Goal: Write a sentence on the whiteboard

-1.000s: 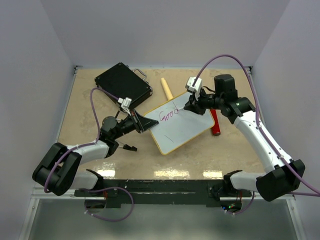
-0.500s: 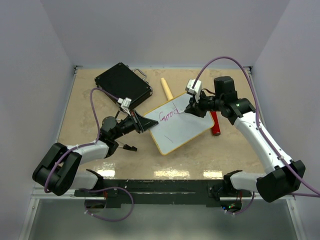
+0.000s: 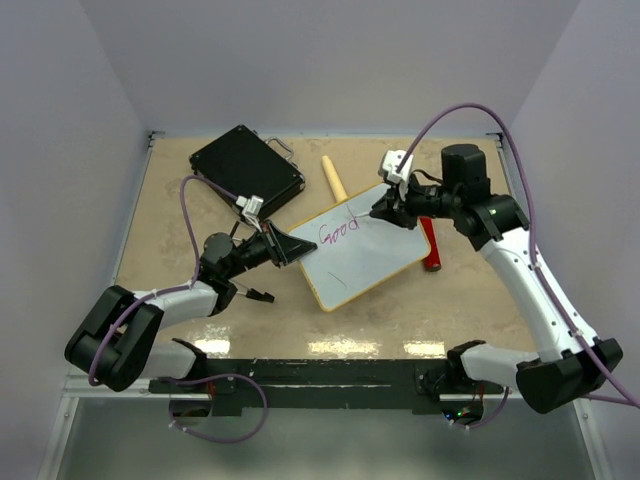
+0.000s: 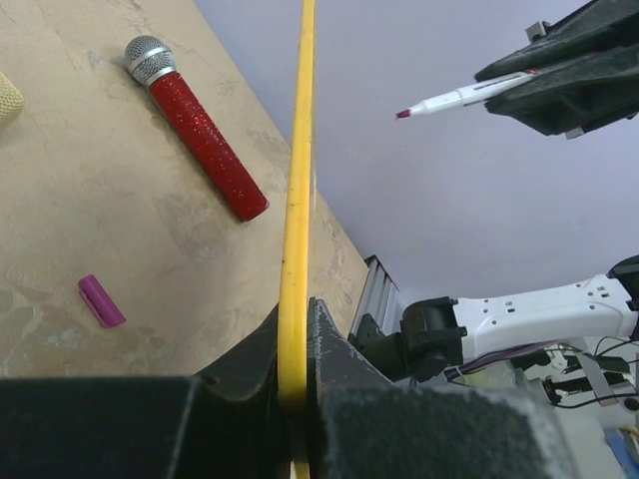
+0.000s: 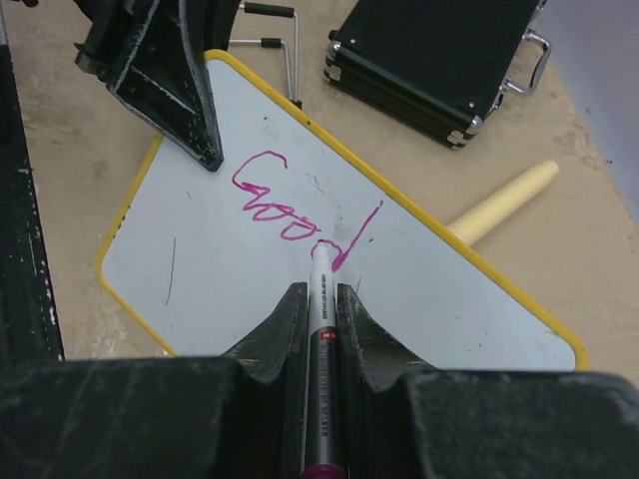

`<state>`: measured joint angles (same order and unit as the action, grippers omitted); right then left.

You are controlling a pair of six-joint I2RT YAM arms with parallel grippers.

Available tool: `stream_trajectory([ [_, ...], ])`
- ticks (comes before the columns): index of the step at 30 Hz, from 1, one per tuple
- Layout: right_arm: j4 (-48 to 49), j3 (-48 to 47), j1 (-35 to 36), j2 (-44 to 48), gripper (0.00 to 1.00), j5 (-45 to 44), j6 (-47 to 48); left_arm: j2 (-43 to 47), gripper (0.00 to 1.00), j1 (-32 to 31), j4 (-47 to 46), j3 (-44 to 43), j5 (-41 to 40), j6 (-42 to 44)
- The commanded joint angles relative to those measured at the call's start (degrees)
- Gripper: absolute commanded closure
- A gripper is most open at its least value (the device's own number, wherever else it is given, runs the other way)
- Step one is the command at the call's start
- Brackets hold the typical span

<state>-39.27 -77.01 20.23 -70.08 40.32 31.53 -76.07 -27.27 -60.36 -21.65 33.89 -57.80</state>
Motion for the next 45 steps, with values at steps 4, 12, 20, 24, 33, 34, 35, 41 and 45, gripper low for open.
stream_trajectory([
  [4,2.6,2.5,-1.3,6.4,1.00,8.6,1.2,3.1,1.00,0.5,-8.6,0.0,1.0,-0.7],
  [12,1.2,3.4,-4.3,7.1,1.00,13.2,3.1,6.0,1.00,0.4,-7.5,1.3,0.1,-0.6],
  [20,1.8,4.2,-5.6,7.0,1.00,11.0,2.9,6.3,1.00,0.3,-7.4,2.0,-1.0,-0.6],
  [24,3.2,4.2,-6.4,6.7,1.00,7.2,0.8,6.2,1.00,0.2,-7.3,1.9,-1.4,-0.6],
  [33,3.1,2.3,-6.7,5.8,1.00,-0.7,1.2,3.8,1.00,0.2,-9.4,1.5,-0.9,-1.1],
  [34,3.1,2.4,-6.8,5.8,1.00,-1.5,1.3,3.7,1.00,0.2,-9.5,1.5,-0.8,-1.2],
  [35,3.1,2.5,-6.8,5.7,1.00,-1.6,1.6,3.8,1.00,0.2,-9.7,1.5,-0.8,-1.2],
  [41,6.0,5.5,-6.6,5.3,1.00,0.5,0.8,3.8,1.00,0.2,-10.3,1.6,-0.7,-1.8],
  [45,7.0,6.2,-6.0,4.1,1.00,0.9,-0.3,3.6,1.00,0.2,-11.1,1.8,-0.8,-2.3],
])
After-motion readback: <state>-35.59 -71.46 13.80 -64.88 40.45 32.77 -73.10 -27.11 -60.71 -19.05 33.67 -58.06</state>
